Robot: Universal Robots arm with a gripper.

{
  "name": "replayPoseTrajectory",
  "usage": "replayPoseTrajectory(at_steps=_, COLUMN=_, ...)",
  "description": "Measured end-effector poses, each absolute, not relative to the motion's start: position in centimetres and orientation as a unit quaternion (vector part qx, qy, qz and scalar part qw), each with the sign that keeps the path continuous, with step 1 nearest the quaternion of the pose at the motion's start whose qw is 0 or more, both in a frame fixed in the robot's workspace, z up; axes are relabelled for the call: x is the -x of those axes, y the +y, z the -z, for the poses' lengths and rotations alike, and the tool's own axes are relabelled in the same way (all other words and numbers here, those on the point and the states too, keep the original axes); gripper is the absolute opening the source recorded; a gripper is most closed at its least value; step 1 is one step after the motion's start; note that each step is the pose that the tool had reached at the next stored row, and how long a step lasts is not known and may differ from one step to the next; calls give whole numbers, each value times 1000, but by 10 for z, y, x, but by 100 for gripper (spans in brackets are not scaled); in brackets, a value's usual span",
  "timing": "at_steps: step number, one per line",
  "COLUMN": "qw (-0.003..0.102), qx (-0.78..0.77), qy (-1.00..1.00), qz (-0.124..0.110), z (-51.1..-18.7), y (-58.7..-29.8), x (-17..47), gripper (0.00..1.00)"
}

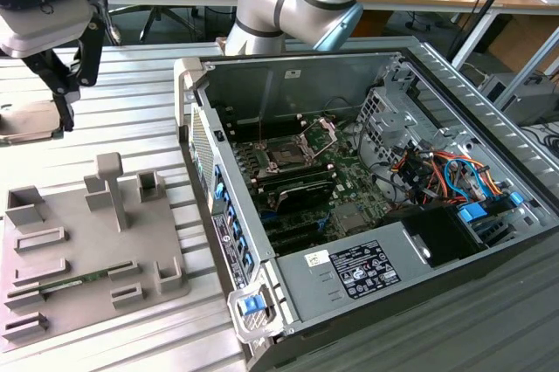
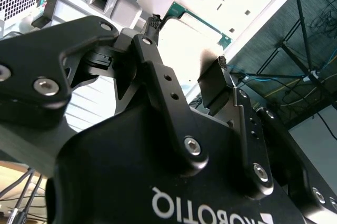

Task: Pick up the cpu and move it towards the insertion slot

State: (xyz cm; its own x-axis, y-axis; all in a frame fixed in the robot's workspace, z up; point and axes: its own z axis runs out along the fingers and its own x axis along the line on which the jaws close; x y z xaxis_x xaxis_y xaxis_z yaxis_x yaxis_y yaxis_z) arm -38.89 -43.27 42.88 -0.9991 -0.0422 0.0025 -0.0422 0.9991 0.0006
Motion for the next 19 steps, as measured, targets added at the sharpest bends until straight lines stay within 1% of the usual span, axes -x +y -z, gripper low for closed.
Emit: replayPoseTrajectory(at_steps=19, qw=1, qx=-21, qy=-1000, qz=0, z=-429, y=-433, x=372, gripper=55)
